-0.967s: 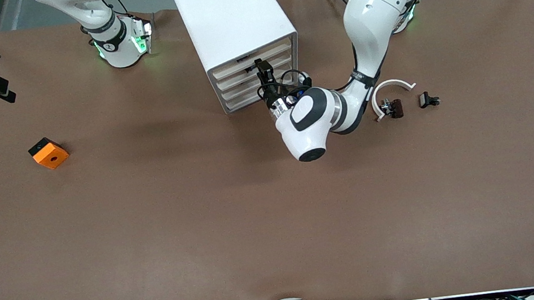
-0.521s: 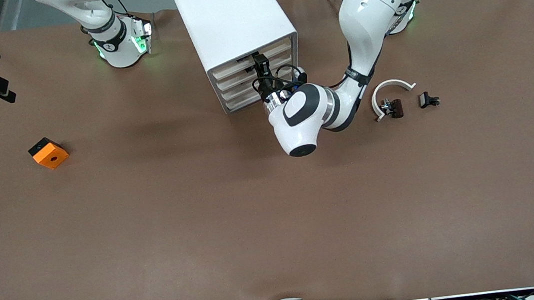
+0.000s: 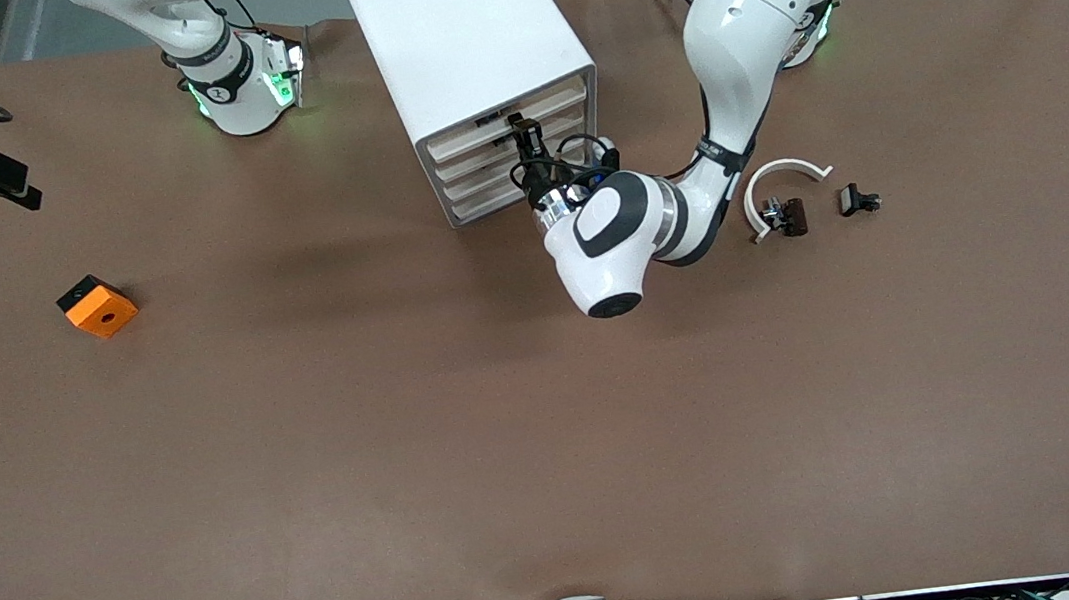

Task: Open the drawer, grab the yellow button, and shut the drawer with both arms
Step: 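Pull the drawer open with the left gripper while the right gripper approaches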

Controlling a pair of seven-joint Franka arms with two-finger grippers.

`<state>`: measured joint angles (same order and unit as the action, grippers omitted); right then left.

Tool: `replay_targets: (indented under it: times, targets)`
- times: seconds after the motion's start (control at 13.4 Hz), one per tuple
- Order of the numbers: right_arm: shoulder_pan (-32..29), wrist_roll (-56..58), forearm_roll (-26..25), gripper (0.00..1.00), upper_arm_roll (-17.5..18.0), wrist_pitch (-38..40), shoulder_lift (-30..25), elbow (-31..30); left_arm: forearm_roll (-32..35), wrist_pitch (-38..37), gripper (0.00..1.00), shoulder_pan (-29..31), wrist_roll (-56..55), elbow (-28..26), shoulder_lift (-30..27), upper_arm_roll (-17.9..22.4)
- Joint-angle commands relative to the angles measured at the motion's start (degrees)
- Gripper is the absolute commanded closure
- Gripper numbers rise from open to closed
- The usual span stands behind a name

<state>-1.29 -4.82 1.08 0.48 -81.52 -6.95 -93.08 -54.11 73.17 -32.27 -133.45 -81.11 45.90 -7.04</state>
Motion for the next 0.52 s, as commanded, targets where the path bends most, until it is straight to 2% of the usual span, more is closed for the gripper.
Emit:
replay_targets:
  times: [0.0,0.3,0.45]
  targets:
    - [4.08,-6.67,-0.03,0.00,0.04,0.58,3.86,4.13,-0.56,1.10,1.00,3.78,1.43,0.69,0.50,0.80]
    - [12.34,-24.40,-1.17,0.00,0.04,0.23,8.96,7.03,-0.39,4.17,1.00,8.17,2.22,1.30,0.50,0.88]
    - [15.07,-35.91,-0.91,0.00,0.04,-2.57,10.55,7.91,-0.12,5.14,0.98,9.06,2.22,2.09,0.15,2.63]
